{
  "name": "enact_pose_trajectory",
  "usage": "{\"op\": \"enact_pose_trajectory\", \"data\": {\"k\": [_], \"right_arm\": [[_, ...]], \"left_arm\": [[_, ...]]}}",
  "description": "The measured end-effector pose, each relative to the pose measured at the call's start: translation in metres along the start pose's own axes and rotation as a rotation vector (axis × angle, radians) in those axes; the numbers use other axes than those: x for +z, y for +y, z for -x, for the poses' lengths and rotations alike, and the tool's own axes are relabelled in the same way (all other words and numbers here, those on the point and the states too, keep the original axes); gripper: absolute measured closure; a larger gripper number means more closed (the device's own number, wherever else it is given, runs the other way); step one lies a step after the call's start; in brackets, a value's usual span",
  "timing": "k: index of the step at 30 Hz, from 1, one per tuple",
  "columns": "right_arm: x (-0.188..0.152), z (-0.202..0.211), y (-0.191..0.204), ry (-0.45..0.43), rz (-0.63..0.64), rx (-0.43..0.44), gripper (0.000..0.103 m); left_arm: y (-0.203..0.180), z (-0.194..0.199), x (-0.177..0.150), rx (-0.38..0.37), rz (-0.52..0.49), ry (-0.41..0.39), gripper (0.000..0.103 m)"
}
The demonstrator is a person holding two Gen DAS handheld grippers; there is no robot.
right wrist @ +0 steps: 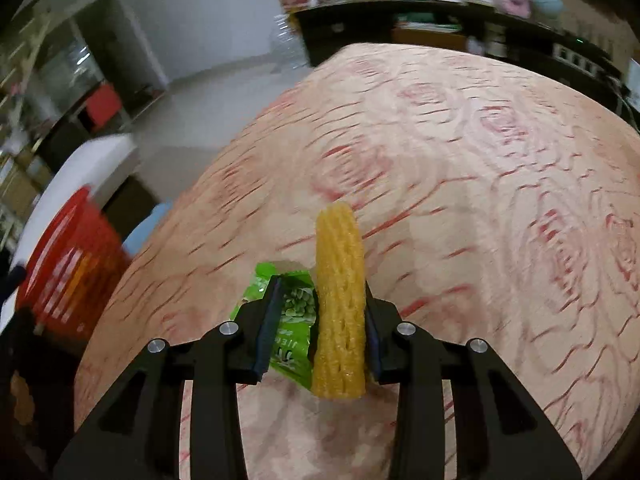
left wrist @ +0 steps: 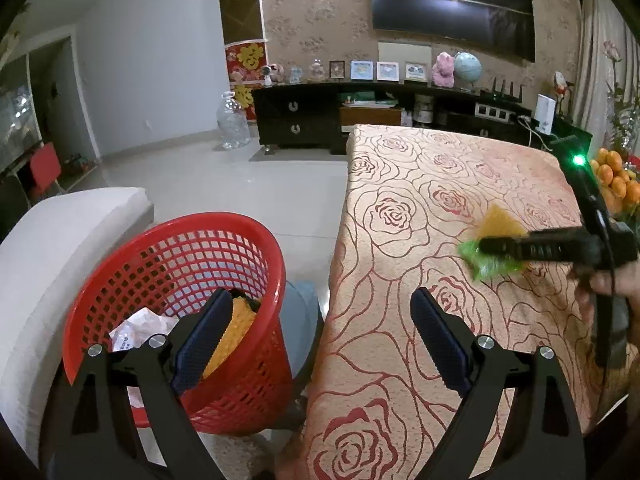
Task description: Collect trash
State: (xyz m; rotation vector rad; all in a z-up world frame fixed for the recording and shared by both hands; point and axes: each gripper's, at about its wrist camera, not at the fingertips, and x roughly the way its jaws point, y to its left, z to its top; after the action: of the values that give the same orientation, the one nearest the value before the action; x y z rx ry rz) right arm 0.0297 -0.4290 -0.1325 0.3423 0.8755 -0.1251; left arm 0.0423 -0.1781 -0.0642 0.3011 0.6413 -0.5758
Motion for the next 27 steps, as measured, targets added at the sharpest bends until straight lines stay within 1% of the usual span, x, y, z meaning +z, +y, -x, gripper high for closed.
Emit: {"op": "enact_pose_trajectory", "data": {"k": [4, 7, 8, 9, 10, 11, 12, 15, 18, 19, 22, 24, 27], "right_arm": [[-0.018, 0.006, 0.031, 0.039, 0.045, 0.049, 0.068], [-0.031, 0.012, 0.050, 0.046, 0.080, 0.065, 0.067], [-0.033, 0.015, 0.053, 0.045, 0.081, 0.072, 0.064], [-0.036, 0.019, 0.056, 0.041, 0.073, 0.082, 0.055], [-0.038, 0.023, 0.057, 0.032, 0.062, 0.080, 0.048], [-0.039, 0.028, 0.056, 0.018, 0.053, 0.074, 0.038], [-0.039, 0.035, 0.055, -0.004, 0.042, 0.069, 0.036], [-0.036, 0.056, 0.053, -0.063, 0.027, 0.058, 0.036], [-0.033, 0.070, 0.049, -0.108, 0.038, -0.004, 0.036], [-0.031, 0.073, 0.045, -0.113, 0.033, -0.024, 0.036], [-0.028, 0.075, 0.034, -0.115, 0.002, -0.043, 0.036], [-0.027, 0.076, 0.028, -0.114, -0.021, -0.050, 0.036], [-0.027, 0.080, 0.021, -0.123, -0.042, -0.054, 0.036]], "left_arm": [[-0.004, -0.003, -0.001, 0.001, -0.016, 0.008, 0.016], [-0.006, -0.005, -0.003, 0.002, -0.023, 0.014, 0.016], [-0.007, -0.006, -0.004, -0.002, -0.023, 0.019, 0.016], [-0.008, -0.007, -0.005, -0.006, -0.024, 0.025, 0.016], [-0.008, -0.008, -0.005, -0.001, -0.025, 0.025, 0.016], [-0.009, -0.009, -0.005, 0.002, -0.029, 0.025, 0.016], [-0.010, -0.009, -0.005, 0.008, -0.033, 0.024, 0.016], [-0.013, -0.009, -0.005, 0.013, -0.035, 0.021, 0.016], [-0.015, -0.005, -0.006, -0.010, -0.023, 0.004, 0.016], [-0.018, -0.002, -0.006, -0.019, -0.027, -0.006, 0.016], [-0.030, 0.005, -0.007, -0.047, -0.056, -0.040, 0.016], [-0.042, 0.005, -0.011, -0.094, -0.087, -0.031, 0.016], [-0.065, -0.002, -0.019, -0.121, -0.156, 0.002, 0.016]]}}
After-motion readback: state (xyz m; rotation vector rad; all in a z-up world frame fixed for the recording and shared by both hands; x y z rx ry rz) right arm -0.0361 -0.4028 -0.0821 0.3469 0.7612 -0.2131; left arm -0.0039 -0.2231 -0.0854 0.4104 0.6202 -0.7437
